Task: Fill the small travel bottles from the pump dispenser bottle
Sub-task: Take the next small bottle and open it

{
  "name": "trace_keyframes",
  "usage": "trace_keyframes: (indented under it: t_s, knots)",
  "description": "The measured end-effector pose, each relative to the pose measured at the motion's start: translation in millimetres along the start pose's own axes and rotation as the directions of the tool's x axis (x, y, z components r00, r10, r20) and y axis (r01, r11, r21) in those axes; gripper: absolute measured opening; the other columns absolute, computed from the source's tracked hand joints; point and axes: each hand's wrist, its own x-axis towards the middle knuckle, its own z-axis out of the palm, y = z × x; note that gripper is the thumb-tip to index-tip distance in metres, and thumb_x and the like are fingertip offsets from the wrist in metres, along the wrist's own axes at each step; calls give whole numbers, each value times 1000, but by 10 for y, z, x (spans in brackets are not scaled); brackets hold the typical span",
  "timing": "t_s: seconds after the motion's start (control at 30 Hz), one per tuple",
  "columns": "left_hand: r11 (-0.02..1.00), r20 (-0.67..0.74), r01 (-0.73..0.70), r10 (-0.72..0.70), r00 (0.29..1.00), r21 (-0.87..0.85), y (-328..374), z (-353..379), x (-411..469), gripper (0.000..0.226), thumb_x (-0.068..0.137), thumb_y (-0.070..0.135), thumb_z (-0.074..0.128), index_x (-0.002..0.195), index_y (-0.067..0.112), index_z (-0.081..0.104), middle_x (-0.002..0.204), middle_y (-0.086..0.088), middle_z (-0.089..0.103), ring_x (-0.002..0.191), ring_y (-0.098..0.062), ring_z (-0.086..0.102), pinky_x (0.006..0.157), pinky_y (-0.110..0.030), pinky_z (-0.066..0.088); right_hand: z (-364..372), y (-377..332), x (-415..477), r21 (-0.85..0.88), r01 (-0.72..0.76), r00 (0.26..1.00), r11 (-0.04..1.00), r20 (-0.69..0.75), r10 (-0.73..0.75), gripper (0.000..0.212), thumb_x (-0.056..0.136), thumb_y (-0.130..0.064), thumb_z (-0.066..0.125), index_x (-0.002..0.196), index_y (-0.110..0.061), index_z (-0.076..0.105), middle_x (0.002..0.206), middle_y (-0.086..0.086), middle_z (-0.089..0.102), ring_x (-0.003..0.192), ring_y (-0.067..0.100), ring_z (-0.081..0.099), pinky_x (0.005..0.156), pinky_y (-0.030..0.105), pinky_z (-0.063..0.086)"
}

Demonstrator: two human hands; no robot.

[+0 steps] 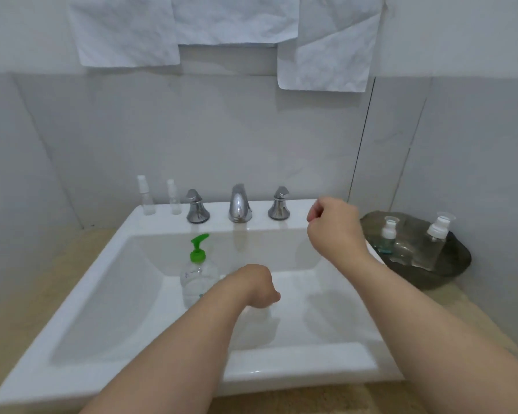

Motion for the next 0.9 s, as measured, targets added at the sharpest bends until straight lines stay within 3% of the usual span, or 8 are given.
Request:
trace_keyframes:
  t_s: [0.07, 0.13, 0.3, 0.43, 0.5, 0.63, 0.73, 0.9]
  knots:
    - [997, 101, 19, -26, 995, 70, -104, -161, -212, 24, 101, 35, 56, 98, 14, 66, 81, -3, 59, 63, -20, 54, 61, -29, 43, 155, -46, -176, 68, -42, 997, 997, 60, 38, 31, 79, 5, 40, 73, -17, 62, 85, 3, 65, 76, 25, 61, 59, 30, 46]
    - [998, 100, 62, -64, 993, 22, -335, -348, -440, 22, 98, 35, 58, 89, 16, 67, 75, -1, 56, 57, -20, 46, 55, -27, 39, 336, -109, -290, 95, -65, 992, 993, 114, 54, 30, 80, 5, 40, 71, -13, 62, 84, 6, 66, 74, 26, 60, 59, 30, 48]
    - [946, -196, 131, -195, 961, -297, -1136, -865, -700, 19, 95, 21, 66, 92, 4, 72, 75, -5, 60, 59, -22, 44, 49, -23, 34, 840, -389, -397, 217, -172, 938, 961, 335, 92, 30, 81, 6, 43, 64, -11, 61, 73, 7, 68, 61, 20, 59, 58, 29, 47]
    - [804, -567, -20, -401, 719, -594, -1567, -1066, -361, 13, 99, 15, 57, 101, 9, 69, 97, -10, 69, 85, -30, 65, 67, -31, 50, 1199, -594, -454, 261, -169, 920, 950, 387, 58, 29, 83, 6, 44, 65, -9, 62, 74, 10, 68, 64, 23, 59, 63, 30, 48]
    - [826, -655, -38, -417, 630, -563, -1696, -1060, -168, 26, 102, 15, 51, 125, 14, 63, 110, -8, 64, 106, -33, 64, 81, -33, 48, 1312, -609, -464, 195, -94, 925, 976, 379, 14, 27, 82, 4, 43, 71, -7, 64, 83, 12, 70, 76, 28, 64, 68, 33, 54]
    - [947, -722, 26, -263, 640, -321, -1807, -1085, 188, 51, 106, 15, 42, 156, 24, 38, 139, -23, 48, 120, -43, 56, 98, -41, 44, 1348, -474, -464, 116, -65, 940, 991, 342, 22, 31, 78, 4, 39, 64, -15, 60, 80, 7, 66, 75, 28, 62, 68, 38, 56]
    - [971, -735, 66, -216, 643, -228, -1808, -1177, 378, 53, 108, 17, 40, 160, 24, 31, 146, -24, 36, 113, -45, 58, 99, -42, 44, 1340, -436, -395, 120, -81, 944, 990, 327, 38, 31, 77, 4, 39, 63, -16, 58, 79, 6, 65, 77, 29, 62, 68, 39, 56]
    - [963, -752, 49, -239, 614, -266, -1839, -1162, 650, 43, 106, 20, 44, 149, 17, 46, 147, -19, 42, 121, -43, 55, 101, -44, 42, 1335, -459, -391, 136, -70, 937, 988, 348, 18, 32, 78, 4, 41, 63, -18, 59, 85, 7, 69, 81, 30, 66, 72, 39, 57]
